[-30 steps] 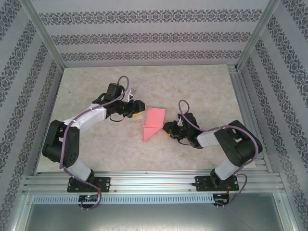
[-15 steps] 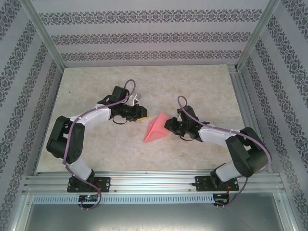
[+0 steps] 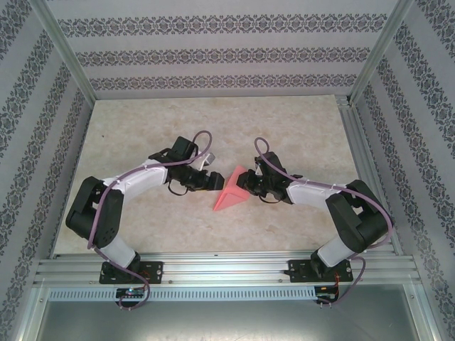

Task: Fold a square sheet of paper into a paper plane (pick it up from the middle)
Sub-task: Turn over the paper at the center of the table.

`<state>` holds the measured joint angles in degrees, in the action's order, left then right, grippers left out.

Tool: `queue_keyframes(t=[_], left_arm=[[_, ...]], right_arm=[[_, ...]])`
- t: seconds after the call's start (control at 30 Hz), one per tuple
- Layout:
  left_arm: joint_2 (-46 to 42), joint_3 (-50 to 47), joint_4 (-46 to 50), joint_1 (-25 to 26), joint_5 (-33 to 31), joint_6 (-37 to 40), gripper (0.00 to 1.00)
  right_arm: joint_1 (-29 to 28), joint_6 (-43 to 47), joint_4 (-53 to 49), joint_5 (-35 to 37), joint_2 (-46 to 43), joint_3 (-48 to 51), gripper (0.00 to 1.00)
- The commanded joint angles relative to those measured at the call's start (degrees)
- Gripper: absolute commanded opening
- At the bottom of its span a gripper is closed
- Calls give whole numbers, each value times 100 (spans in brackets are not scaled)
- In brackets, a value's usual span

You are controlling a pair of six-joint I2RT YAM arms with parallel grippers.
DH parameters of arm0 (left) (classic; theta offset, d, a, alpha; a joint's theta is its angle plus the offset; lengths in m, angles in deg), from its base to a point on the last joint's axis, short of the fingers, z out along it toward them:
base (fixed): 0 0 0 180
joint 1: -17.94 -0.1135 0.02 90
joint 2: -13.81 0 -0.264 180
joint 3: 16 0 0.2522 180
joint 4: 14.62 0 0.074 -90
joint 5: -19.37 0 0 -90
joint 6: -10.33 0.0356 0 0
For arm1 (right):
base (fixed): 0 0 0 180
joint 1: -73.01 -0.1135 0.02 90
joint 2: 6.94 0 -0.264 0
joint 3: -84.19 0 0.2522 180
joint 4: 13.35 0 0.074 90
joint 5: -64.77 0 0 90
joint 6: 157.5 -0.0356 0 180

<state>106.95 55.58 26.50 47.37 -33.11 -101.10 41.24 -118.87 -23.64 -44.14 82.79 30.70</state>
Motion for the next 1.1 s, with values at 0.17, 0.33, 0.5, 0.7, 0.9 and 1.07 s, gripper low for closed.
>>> queue_keyframes(t=[0.17,0.33,0.5,0.7,0.9,1.07], left_arm=[[368,135,255,638,-1419,1016,97],[844,499,464,1016,-1733,1297,96],[1393,918,512,1218,-2021,1361,86],[1662,1142,473,1241,-1893,1291,59],[1611,1123,248,1224,-1566,1106,24],[1463,943,-326,1053,-641,512,17]], right_arm=[[164,267,-287,165,-395,-5,25],[342,371,-531,256,-770,130,26],[426,479,-863,369,-1101,176,27],[452,541,-1138,502,-1417,235,28],[479,533,-1187,521,-1511,307,29],[512,610,-1363,564,-1611,316,29]])
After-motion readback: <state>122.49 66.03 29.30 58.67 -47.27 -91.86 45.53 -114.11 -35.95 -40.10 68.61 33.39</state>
